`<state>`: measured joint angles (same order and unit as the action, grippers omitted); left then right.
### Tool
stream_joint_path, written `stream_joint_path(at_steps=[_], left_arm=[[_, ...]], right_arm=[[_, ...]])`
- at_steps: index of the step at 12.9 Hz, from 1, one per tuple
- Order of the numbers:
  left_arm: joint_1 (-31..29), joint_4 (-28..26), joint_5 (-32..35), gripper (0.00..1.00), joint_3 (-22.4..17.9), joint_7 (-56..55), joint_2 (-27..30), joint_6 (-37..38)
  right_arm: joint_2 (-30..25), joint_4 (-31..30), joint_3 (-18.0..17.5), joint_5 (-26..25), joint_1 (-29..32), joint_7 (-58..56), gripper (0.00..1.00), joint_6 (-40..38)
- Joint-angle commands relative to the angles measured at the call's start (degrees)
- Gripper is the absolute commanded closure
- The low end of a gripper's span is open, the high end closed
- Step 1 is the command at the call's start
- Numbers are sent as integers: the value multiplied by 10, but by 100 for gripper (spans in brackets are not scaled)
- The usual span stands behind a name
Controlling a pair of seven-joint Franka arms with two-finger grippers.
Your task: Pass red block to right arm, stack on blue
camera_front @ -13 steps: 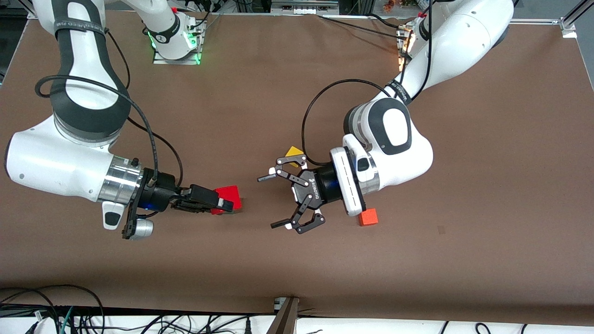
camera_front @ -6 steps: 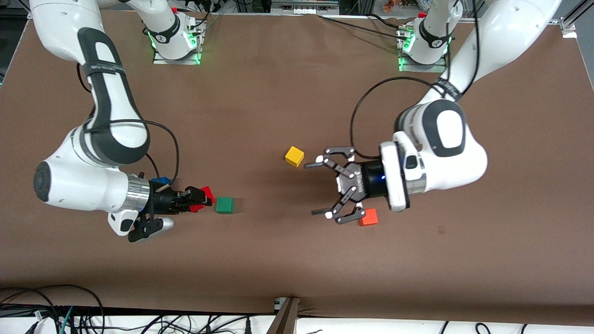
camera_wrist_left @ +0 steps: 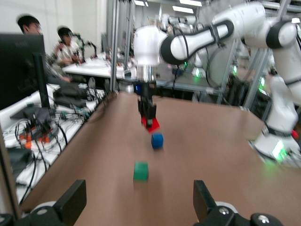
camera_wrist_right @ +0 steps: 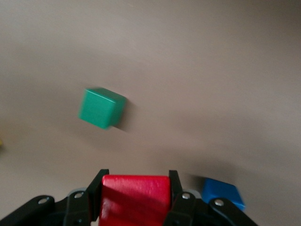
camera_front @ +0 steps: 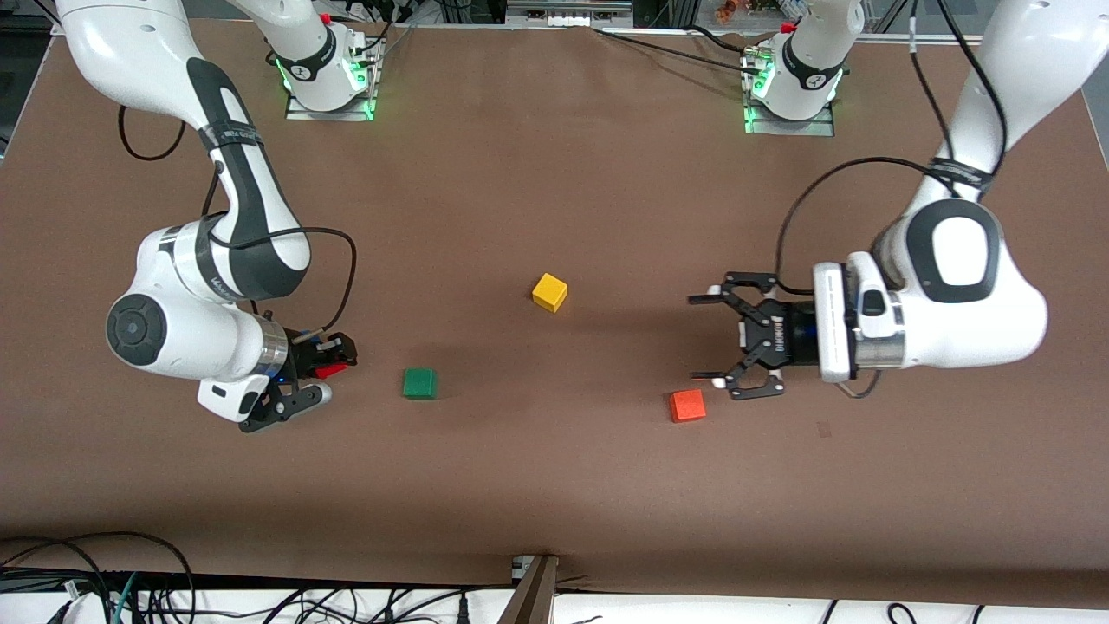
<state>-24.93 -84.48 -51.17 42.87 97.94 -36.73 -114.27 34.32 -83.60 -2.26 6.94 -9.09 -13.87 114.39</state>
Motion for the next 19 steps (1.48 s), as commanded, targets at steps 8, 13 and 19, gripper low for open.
stream_joint_path(at_steps=[8,13,19], left_arm=[[-97,1,252,0,-16,4,31,170],[-86,-10,313,0,-116,8,117,227],[-43,-35,465,0,-185,6,232,223]], right_arm=[[-218,-450,23,-26,1,-12,100,411],[-203,-476,46,-25,2,-11,100,492],[-160,-475,65,-23,6,-1,100,557]])
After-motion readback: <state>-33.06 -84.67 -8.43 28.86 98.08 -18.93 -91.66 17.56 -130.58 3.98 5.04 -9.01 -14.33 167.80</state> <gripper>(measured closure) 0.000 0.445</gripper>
